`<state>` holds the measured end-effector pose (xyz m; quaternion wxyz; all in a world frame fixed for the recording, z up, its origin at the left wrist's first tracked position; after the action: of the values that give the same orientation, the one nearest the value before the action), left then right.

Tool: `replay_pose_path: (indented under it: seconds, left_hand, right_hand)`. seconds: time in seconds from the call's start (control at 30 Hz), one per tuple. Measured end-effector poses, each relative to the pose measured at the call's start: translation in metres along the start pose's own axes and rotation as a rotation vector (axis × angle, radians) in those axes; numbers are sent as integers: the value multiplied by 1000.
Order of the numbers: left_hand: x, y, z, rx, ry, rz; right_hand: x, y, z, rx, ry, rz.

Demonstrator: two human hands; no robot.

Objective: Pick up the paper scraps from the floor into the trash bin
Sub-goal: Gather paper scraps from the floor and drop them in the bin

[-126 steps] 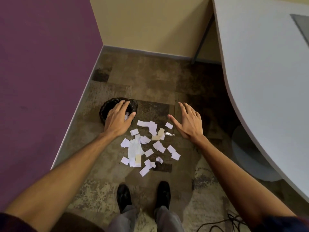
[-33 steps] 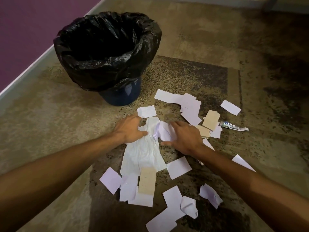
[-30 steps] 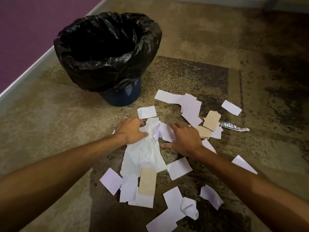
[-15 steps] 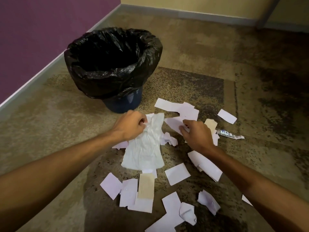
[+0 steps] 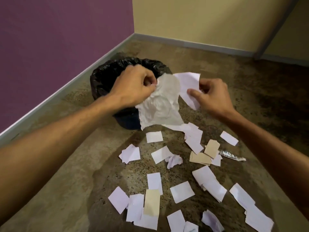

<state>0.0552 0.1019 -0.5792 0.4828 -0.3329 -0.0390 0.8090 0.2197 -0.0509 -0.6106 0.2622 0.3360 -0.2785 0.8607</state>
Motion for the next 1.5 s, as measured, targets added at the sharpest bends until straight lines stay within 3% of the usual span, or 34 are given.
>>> replay_pose_path:
  seconds: [0.27, 0.53, 0.73, 0.83, 1.03, 1.3, 1.5]
  left_hand:
    - [23, -56, 86, -319, -28, 155]
    - [73, -59, 93, -419, -169, 377]
    - [91, -57, 81, -471, -184, 369]
    - [94, -56, 69, -405, -168, 340]
    - [99, -39, 29, -58, -276, 268]
    - [58, -7, 4, -200, -280, 10]
    - [32, 33, -47, -93, -235, -131]
  right_hand:
    - [66, -80, -13, -46, 62, 120]
    - [82, -115, -65, 45, 197, 46]
    - [73, -118, -105, 129, 223, 10]
    - [69, -116, -116, 159, 215, 16]
    - [63, -104, -110, 119, 198, 91]
    - [35, -58, -81, 49, 158, 201]
    - [-10, -25, -87, 154, 219, 137]
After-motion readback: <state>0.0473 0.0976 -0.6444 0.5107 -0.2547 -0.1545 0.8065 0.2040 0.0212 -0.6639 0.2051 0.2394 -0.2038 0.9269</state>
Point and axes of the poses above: each hand's wrist, its own y-axis away from the middle knuckle, its own z-axis out of the back of the hand, x = y × z, the point moved 3 cm from there along -y, towards the middle knuckle, and after that the axes turned 2 degrees about -x, right-handed, at the moved point
